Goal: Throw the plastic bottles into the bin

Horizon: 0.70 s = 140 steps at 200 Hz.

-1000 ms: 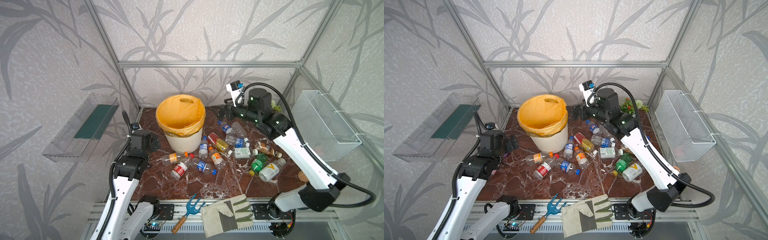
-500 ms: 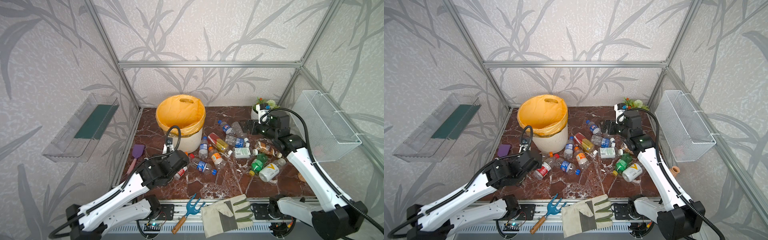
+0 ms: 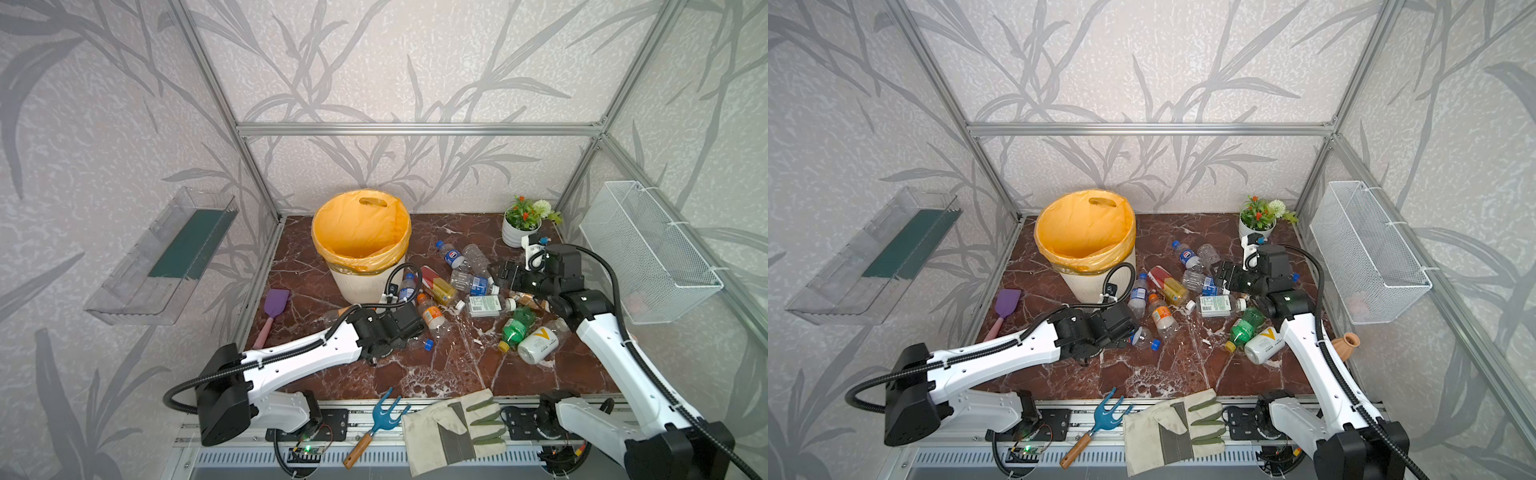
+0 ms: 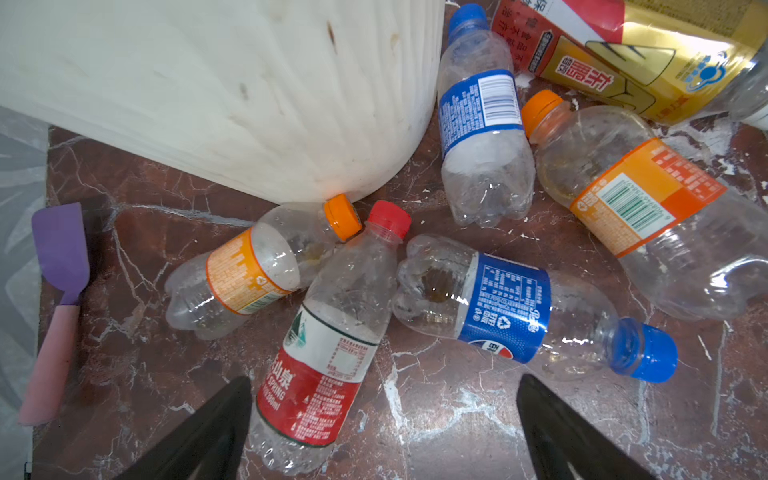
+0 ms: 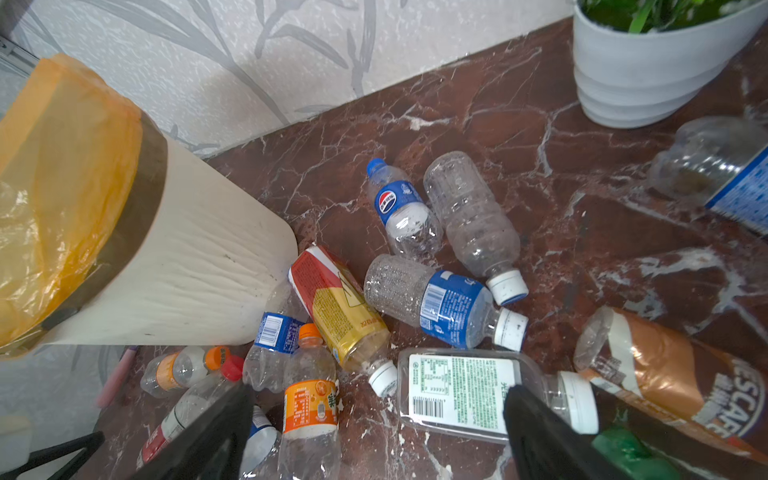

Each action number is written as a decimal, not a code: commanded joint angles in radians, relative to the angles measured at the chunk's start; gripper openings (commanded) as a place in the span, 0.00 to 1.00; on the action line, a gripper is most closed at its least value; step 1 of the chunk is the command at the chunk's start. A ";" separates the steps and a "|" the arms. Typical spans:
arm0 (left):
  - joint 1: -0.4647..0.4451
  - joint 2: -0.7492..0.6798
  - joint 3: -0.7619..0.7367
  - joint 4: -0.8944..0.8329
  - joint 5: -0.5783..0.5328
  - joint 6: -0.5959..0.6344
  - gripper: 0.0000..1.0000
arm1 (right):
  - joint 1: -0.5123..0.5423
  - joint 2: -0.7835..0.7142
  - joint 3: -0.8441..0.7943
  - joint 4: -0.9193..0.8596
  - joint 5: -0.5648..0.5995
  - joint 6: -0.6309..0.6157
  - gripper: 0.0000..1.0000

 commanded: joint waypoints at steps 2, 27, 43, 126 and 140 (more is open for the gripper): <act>-0.001 0.016 0.027 -0.004 -0.011 -0.032 0.99 | 0.172 0.057 -0.003 -0.049 0.007 0.023 0.94; 0.009 0.013 0.025 0.013 -0.008 -0.009 0.99 | 0.361 0.194 0.014 -0.012 0.030 0.070 0.94; 0.014 0.004 0.013 0.012 -0.001 -0.012 0.99 | 0.425 0.281 0.021 0.038 0.033 0.103 0.90; 0.076 -0.191 -0.161 0.096 0.002 -0.074 0.99 | 0.539 0.632 0.248 -0.104 0.144 -0.037 0.82; 0.090 -0.213 -0.173 0.097 0.005 -0.075 0.99 | 0.539 0.692 0.274 -0.130 0.146 -0.051 0.81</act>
